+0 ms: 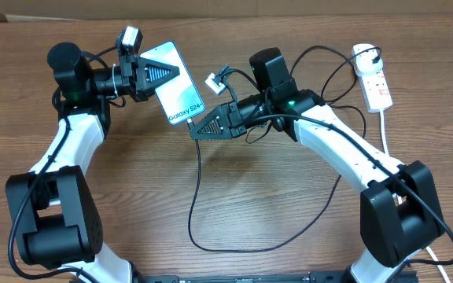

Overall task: Plug charger to phone and switch on socket
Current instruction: 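Push the plug toward the phone port with the right gripper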

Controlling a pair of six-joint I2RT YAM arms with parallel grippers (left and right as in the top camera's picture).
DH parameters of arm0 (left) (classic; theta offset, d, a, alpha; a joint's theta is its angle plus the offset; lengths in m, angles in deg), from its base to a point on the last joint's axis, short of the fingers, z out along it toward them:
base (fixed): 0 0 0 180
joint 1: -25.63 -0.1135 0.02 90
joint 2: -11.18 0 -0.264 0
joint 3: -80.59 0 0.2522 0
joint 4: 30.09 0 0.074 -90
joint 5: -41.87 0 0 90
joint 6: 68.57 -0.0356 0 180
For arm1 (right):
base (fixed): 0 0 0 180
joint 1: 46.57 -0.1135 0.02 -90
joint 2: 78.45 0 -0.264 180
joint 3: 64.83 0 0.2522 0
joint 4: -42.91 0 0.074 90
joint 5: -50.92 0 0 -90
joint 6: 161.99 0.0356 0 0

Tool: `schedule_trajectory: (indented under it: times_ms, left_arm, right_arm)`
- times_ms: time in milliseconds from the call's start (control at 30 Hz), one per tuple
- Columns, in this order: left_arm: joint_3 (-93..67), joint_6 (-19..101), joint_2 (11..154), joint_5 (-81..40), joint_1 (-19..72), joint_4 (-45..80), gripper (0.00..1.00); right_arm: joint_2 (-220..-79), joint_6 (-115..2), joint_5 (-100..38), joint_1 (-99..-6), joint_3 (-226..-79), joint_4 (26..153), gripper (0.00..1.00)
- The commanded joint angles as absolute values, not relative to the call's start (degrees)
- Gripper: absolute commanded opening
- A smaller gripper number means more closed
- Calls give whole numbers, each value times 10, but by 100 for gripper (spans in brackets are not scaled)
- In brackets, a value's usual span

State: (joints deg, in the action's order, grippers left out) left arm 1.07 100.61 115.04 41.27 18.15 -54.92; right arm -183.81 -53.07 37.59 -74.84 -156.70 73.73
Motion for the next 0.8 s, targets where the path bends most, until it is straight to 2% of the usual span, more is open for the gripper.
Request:
schedule_trajectory:
  times_ms: [0, 767]
  left_arm:
    - [7, 1012, 1149, 424, 187, -551, 4]
    - [7, 1016, 1149, 424, 186, -551, 4]
  right_arm:
    - [-1827, -524, 375, -751, -1581, 730, 4]
    - [-1827, -522, 375, -751, -1581, 736, 4]
